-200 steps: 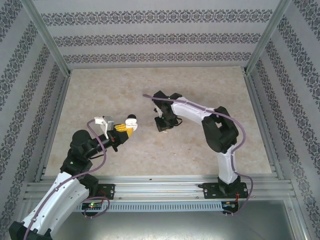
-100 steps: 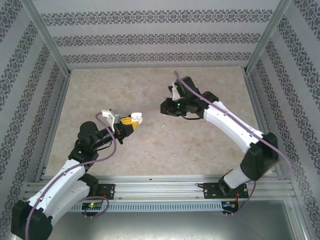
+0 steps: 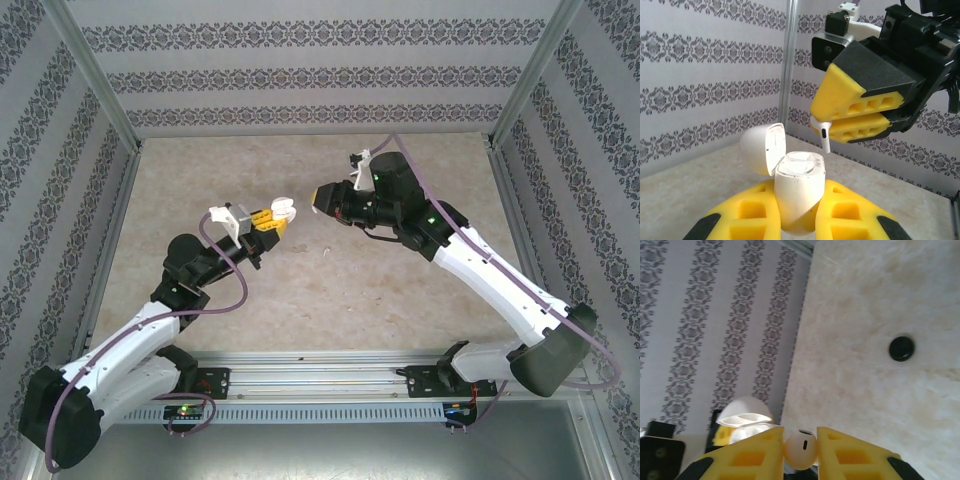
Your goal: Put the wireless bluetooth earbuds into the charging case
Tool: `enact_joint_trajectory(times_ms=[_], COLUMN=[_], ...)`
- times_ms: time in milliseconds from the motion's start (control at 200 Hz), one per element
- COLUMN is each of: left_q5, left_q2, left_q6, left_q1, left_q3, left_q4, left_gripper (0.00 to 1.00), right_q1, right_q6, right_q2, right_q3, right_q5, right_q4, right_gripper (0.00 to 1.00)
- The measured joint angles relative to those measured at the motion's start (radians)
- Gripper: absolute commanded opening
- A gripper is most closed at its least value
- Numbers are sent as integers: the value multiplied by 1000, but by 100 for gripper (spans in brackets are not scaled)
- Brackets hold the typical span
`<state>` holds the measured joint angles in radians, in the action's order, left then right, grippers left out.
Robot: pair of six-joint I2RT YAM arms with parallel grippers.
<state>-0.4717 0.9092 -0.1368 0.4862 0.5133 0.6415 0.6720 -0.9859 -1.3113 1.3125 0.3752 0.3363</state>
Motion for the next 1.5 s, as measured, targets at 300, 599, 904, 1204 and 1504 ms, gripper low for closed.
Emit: enact_joint_trajectory(times_ms=[300,599,904,1204,1504], left_q5=[60,82,85,85,89], left_q2=[43,65,84,98,104], left_q6=[26,26,26,25,25], left_q1=[31,31,31,31,31], left_q3=[9,11,11,20,20], left_q4=[57,82,101,108,115], left_gripper=[0,0,0,0,0], right_q1=[54,79,98,105,122], right_q6=[-94,-144,-179,-199,-217], right_q2=[14,46,23,-9,-40], right_q3=[0,0,0,-11,-18], right_q5=[-24,-56,-72,-98,-106], right_q4=[-87,-147,-219,-262,-285], right_gripper=[21,21,21,20,20])
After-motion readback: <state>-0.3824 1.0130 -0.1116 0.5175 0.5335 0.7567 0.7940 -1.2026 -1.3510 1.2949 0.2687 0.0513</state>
